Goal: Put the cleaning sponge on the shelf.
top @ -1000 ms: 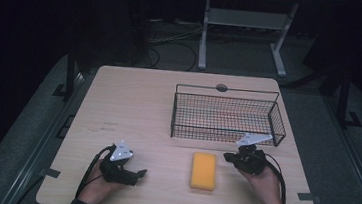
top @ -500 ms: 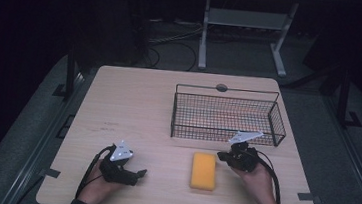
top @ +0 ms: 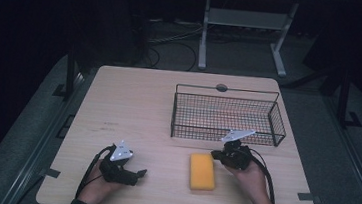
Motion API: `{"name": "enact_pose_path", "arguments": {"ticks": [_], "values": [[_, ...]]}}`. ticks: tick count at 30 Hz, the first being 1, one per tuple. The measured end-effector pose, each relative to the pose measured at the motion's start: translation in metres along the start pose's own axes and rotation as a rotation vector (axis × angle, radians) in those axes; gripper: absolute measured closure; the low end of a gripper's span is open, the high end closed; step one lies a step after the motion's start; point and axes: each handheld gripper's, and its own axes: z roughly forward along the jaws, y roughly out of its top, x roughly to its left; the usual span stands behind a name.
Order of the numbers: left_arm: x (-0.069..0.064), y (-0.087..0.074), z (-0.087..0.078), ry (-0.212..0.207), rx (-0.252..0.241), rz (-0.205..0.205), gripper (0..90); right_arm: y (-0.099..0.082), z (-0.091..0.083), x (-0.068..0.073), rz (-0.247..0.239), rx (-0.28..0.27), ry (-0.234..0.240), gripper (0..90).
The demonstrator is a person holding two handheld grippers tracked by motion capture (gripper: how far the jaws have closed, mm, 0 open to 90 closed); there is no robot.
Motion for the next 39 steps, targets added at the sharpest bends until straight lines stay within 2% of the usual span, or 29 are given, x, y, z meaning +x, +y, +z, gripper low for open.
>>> {"name": "enact_pose_path", "arguments": {"ticks": [16, 39], "values": [[0.0, 0.0, 0.0, -0.001, -0.001, 0.0, 13.1, 0.012, 0.011, 0.008, -0.03, 0.003, 0.022, 89.6], [0.0, 0.0, 0.0, -0.001, -0.001, 0.001, 13.2, 0.029, 0.031, 0.03, -0.076, 0.021, 0.075, 89.6]]}}
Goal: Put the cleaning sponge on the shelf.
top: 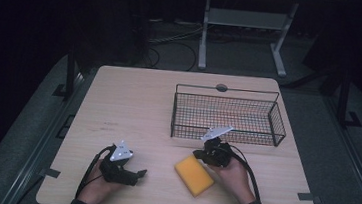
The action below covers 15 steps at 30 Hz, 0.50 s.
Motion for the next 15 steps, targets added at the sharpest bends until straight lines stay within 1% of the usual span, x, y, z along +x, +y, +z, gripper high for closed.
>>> {"name": "enact_pose_path", "arguments": {"ticks": [10, 15], "values": [[-0.0001, 0.0, 0.0, -0.001, 0.0, 0.001, 13.1, 0.0038, 0.0055, 0.0075, -0.019, 0.01, 0.024, 89.6], [0.0, 0.0, -0.0001, -0.001, 0.0, 0.001, 13.1, 0.0043, 0.0003, 0.0065, -0.013, 0.013, 0.02, 89.5]]}}
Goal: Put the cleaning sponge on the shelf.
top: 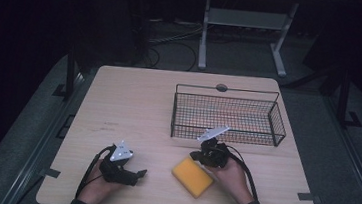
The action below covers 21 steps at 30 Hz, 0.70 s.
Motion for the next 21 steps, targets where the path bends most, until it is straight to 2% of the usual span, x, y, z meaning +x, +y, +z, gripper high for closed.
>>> {"name": "enact_pose_path", "arguments": {"ticks": [3, 11, 12, 13, 15, 16, 18, 20, 21], "values": [[0.0, 0.0, 0.0, 0.001, 0.0, 0.002, 13.1, 0.0, -0.007, -0.002, 0.012, -0.007, -0.001, 87.8], [0.0, 0.0, 0.0, 0.001, 0.0, 0.002, 13.2, -0.002, -0.018, -0.005, 0.047, 0.009, -0.015, 75.8], [0.0, 0.0, 0.0, 0.0, 0.0, 0.001, 13.2, -0.002, -0.022, -0.006, 0.052, 0.01, -0.018, 70.5], [0.0, 0.0, 0.0, 0.0, 0.0, 0.001, 13.2, -0.002, -0.022, -0.006, 0.052, 0.01, -0.018, 70.5], [0.0, 0.0, 0.0, 0.0, 0.0, 0.002, 13.2, -0.003, -0.025, -0.006, 0.053, 0.016, -0.023, 64.6], [0.0, 0.0, 0.0, 0.0, 0.0, 0.002, 13.2, -0.004, -0.028, -0.006, 0.054, 0.022, -0.028, 58.7], [0.0, 0.0, 0.0, 0.001, 0.0, 0.002, 13.1, -0.004, -0.03, -0.006, 0.066, 0.027, -0.031, 56.2], [0.0, 0.0, 0.0, 0.001, 0.0, 0.002, 13.2, -0.005, -0.034, -0.006, 0.079, 0.037, -0.03, 46.9], [0.0, 0.0, 0.0, 0.001, 0.0, 0.002, 13.2, -0.005, -0.034, -0.006, 0.079, 0.037, -0.03, 46.9]]}}
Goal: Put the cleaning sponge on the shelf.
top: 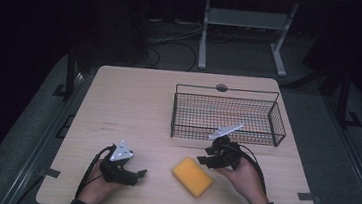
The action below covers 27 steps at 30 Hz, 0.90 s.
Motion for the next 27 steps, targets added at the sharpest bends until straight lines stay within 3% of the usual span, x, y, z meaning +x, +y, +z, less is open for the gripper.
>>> {"name": "enact_pose_path", "arguments": {"ticks": [5, 9, 17, 27], "values": [[0.0, 0.0, 0.0, 0.0, 0.0, 0.0, 13.1, 0.0, -0.006, 0.004, 0.005, 0.046, -0.007, 26.4], [0.0, 0.0, 0.0, 0.0, 0.0, 0.0, 13.1, -0.001, -0.009, 0.009, 0.011, 0.067, -0.001, 22.4], [0.0, 0.0, 0.0, -0.001, -0.002, -0.005, 13.1, -0.001, -0.007, 0.025, -0.021, 0.126, -0.007, 5.8], [0.0, 0.0, 0.0, -0.001, -0.002, -0.005, 13.1, 0.003, 0.005, 0.043, -0.045, 0.173, -0.016, 2.0]]}}
